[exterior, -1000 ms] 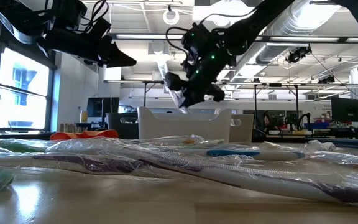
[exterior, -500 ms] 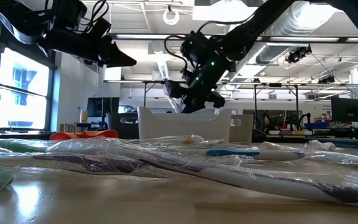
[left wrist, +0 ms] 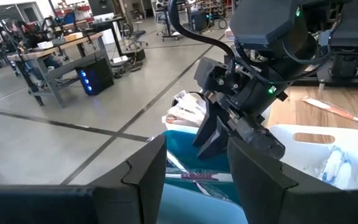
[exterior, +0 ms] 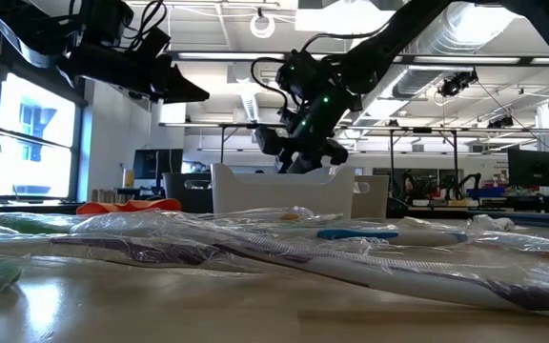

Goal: Pick & Place Toothbrushes
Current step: Put the toothbrush into the white bin

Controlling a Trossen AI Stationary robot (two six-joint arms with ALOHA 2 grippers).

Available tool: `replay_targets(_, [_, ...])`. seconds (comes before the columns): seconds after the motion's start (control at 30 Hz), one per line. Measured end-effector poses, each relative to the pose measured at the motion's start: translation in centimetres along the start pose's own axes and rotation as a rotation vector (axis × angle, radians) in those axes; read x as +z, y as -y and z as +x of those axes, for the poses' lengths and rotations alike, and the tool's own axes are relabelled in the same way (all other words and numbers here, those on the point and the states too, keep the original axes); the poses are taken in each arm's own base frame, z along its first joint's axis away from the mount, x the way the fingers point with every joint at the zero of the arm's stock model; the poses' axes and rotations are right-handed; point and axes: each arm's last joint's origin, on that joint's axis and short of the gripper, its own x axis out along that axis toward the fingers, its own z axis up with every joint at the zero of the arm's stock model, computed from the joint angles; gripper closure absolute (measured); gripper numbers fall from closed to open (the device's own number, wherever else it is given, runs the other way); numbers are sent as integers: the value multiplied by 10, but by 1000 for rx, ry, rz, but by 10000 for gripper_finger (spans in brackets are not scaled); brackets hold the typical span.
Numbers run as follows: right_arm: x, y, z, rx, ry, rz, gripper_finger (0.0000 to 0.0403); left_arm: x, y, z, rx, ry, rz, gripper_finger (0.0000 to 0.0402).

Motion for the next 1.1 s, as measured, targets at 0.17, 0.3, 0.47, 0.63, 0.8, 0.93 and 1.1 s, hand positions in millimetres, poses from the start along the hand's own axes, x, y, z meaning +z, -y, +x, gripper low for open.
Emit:
replay_targets(0.17, [9,-1,-10,17,26,-18,268,0,0,0,-1,-1,0,235])
replay_targets(0.3, [17,-4,-22,39,52,-52,288,0,0,0,-3,-2,0,235])
replay_targets(0.47, [18,-10,-34,58,45,-81,323,-1,0,0,-3,-5,-1,235])
replay_targets(0.63, [16,-15,-40,74,42,-93,365,-1,0,0,-3,-5,-1,235])
replay_targets(0.8, [14,-19,-42,82,40,-98,396,-1,0,0,-3,-5,-1,235])
replay_targets(0.93, [14,-22,-43,94,52,-96,398,0,0,0,-2,-4,-1,235])
replay_targets(1.1, [16,-26,-45,118,82,-83,396,2,-1,0,8,19,3,235])
